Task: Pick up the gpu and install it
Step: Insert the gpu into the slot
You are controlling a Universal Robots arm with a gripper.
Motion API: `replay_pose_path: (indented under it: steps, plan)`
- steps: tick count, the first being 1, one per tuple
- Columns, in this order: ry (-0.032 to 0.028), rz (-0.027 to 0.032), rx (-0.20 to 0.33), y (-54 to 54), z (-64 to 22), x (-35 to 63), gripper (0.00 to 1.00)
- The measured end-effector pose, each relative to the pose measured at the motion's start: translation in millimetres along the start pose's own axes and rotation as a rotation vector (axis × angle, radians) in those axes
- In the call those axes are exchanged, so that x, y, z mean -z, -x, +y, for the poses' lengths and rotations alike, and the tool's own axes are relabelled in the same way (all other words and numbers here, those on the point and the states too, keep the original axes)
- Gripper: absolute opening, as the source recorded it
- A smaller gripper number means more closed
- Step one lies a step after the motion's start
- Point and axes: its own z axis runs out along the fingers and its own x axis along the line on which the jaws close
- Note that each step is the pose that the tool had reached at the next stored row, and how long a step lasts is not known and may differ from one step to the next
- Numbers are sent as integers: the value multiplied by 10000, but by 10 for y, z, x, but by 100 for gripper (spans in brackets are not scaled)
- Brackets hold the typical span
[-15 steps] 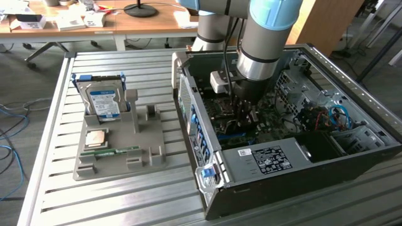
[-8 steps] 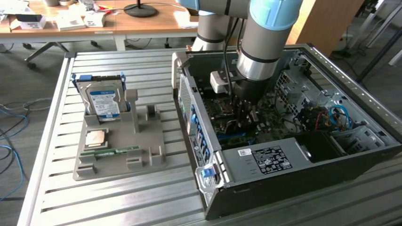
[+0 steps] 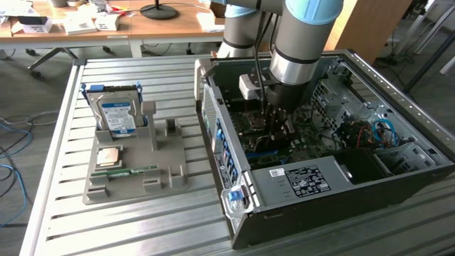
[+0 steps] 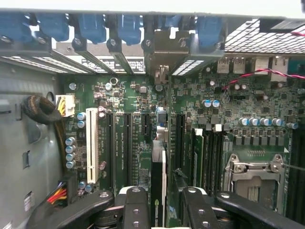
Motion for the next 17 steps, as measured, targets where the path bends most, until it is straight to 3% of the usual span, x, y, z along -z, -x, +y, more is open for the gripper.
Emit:
replay_pose_path:
  steps: [17]
  plan:
    - [0,1,-1,7,-25,461,33]
